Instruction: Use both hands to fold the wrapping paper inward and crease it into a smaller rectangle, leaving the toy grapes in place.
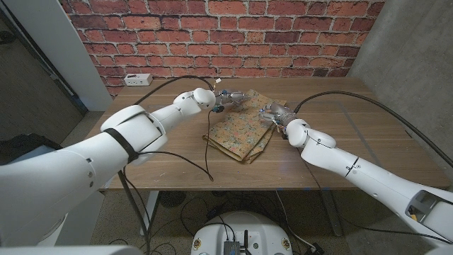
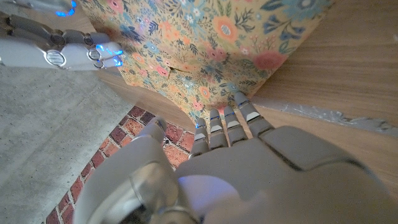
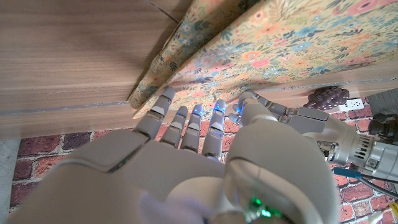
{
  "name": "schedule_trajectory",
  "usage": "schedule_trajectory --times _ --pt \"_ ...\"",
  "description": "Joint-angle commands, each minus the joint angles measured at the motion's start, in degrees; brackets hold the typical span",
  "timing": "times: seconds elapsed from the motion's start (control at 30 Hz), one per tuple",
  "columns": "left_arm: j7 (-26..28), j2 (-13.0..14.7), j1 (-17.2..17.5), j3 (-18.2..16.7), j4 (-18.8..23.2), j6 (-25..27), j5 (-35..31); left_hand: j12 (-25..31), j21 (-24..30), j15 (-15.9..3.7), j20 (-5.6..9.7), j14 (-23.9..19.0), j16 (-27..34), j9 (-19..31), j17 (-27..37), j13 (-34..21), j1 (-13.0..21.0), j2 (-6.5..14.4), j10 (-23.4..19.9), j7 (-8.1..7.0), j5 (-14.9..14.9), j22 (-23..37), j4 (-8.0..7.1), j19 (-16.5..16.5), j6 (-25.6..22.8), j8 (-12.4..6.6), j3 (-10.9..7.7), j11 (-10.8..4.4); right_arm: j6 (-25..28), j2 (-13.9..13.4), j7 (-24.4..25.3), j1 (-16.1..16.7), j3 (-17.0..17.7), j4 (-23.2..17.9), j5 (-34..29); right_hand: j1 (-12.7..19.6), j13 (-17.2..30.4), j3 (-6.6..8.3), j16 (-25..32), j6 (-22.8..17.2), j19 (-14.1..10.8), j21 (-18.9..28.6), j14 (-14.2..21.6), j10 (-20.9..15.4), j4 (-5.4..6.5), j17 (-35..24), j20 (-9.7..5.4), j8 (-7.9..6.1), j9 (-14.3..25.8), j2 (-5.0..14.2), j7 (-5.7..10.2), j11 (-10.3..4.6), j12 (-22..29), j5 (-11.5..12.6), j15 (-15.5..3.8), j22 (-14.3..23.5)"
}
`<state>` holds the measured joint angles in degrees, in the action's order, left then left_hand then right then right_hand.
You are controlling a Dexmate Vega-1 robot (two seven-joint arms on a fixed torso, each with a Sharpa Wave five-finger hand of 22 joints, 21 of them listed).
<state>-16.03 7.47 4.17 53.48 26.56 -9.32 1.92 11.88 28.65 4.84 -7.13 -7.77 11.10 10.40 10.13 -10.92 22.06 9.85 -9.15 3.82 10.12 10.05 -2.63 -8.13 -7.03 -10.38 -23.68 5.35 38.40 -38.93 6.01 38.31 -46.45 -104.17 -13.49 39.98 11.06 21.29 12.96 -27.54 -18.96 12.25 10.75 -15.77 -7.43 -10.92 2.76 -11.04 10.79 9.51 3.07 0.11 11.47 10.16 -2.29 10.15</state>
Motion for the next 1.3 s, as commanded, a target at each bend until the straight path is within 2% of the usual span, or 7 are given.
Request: schedule_trajectory --times 0.03,0.13,0.33,0.73,1.03,1.2,1.3 --pt "-2.1 -1.2 -1.0 1.8 -4.9 0.0 4.5 0.1 0.1 0.77 -1.18 -0.1 0.2 -0.1 0.0 -0.1 -0.7 0.0 -0.1 0.81 0.4 0.2 -0.38 -1.5 -0.2 -0.11 -0.16 0.58 1.5 0.3 -2.9 -2.1 -0.9 1.5 1.4 0.8 0.1 0.07 0.4 -0.3 -0.9 0.3 0.9 -0.7 -0.47 0.0 -0.1 -0.18 0.1 -0.16 -0.28 0.53 0.4 0.2 -0.56 0.0" --pt "-1.6 1.6 0.3 1.8 -0.5 -3.6 3.4 0.1 -0.1 0.75 -0.92 -0.2 0.1 -0.1 -0.1 -0.1 -0.8 -0.3 -0.2 0.45 0.3 0.2 -0.33 -1.4 -1.0 -0.42 -0.19 0.42 2.5 0.5 -4.2 -3.0 -1.5 2.1 1.7 1.1 0.1 0.14 1.0 -0.5 -2.1 0.7 2.7 -1.5 -0.62 -0.1 -0.2 -0.19 0.1 -0.08 -0.39 0.91 0.6 0.2 -0.13 0.0" --pt "8.1 11.7 6.2 1.5 23.9 1.7 -4.3 0.5 -1.1 -0.09 -0.5 -1.5 0.1 0.0 -0.2 -0.1 -0.6 -1.5 -1.7 -0.67 0.1 0.1 0.79 -0.8 -4.7 -1.47 -0.53 -0.3 4.8 0.9 -6.0 -4.8 -3.1 3.0 1.8 1.8 0.1 0.44 1.5 -2.6 -3.3 0.9 4.6 -3.5 -0.9 -0.2 -0.33 -0.8 0.1 0.26 -1.42 1.71 1.1 0.2 -0.22 0.0" --pt "22.9 19.5 14.1 -1.0 47.7 11.9 -19.6 2.4 -3.3 -2.23 -1.65 -7.9 0.7 0.3 -0.2 -0.3 2.2 -2.0 -9.3 -1.68 0.8 0.3 6.15 -1.1 -16.6 -3.35 -3.45 -3.36 6.5 0.5 -5.5 -5.4 -4.1 2.5 2.0 2.5 0.0 0.59 1.5 -3.8 -3.7 0.7 4.9 -4.4 -1.02 -0.4 -0.32 -0.85 0.1 0.33 -1.48 1.61 1.1 0.1 -0.31 0.0" --pt "25.1 19.9 15.6 -2.5 47.9 5.5 -21.8 0.7 -4.3 -4.56 -1.08 -7.8 -0.6 0.4 -0.2 -0.5 5.0 -2.5 -7.7 -5.32 1.3 0.4 10.68 -2.8 -14.6 -0.64 -5.94 -5.11 6.1 0.6 -1.1 -3.7 -3.9 1.4 0.8 3.3 0.1 0.63 0.1 -2.0 -2.4 -0.1 2.2 -2.5 -1.29 -0.3 -0.76 0.11 0.1 -0.01 -0.85 1.11 0.0 0.2 -0.51 0.0" --pt "24.2 19.5 16.2 -3.9 47.4 3.4 -20.5 0.8 -4.2 -4.24 -0.93 -8.3 -0.3 0.5 -0.2 -0.5 4.7 -2.4 -8.2 -4.43 1.2 0.4 10.62 -4.1 -14.3 -0.62 -6.04 -4.5 4.4 2.2 9.9 0.5 -2.1 0.6 -2.9 3.1 0.1 0.18 -1.4 1.5 2.2 -1.6 -2.0 1.0 -0.65 -0.5 0.34 0.83 0.1 -0.01 0.32 -0.29 -0.9 0.3 -0.31 0.0" --pt "27.9 19.3 18.1 -5.1 49.2 4.7 -21.8 2.7 -3.9 -4.44 -1.5 -14.0 1.1 0.7 -0.1 -0.7 3.2 -1.7 -14.3 -1.0 1.0 0.4 10.03 -7.5 -21.0 -2.64 -6.4 -4.16 1.1 2.3 13.3 2.2 -0.7 0.3 -3.3 2.8 0.1 0.03 -1.8 2.6 3.3 -1.7 -3.6 2.0 -0.32 -0.6 0.41 0.88 0.2 0.17 0.74 -0.94 -0.9 0.2 -0.39 0.0"
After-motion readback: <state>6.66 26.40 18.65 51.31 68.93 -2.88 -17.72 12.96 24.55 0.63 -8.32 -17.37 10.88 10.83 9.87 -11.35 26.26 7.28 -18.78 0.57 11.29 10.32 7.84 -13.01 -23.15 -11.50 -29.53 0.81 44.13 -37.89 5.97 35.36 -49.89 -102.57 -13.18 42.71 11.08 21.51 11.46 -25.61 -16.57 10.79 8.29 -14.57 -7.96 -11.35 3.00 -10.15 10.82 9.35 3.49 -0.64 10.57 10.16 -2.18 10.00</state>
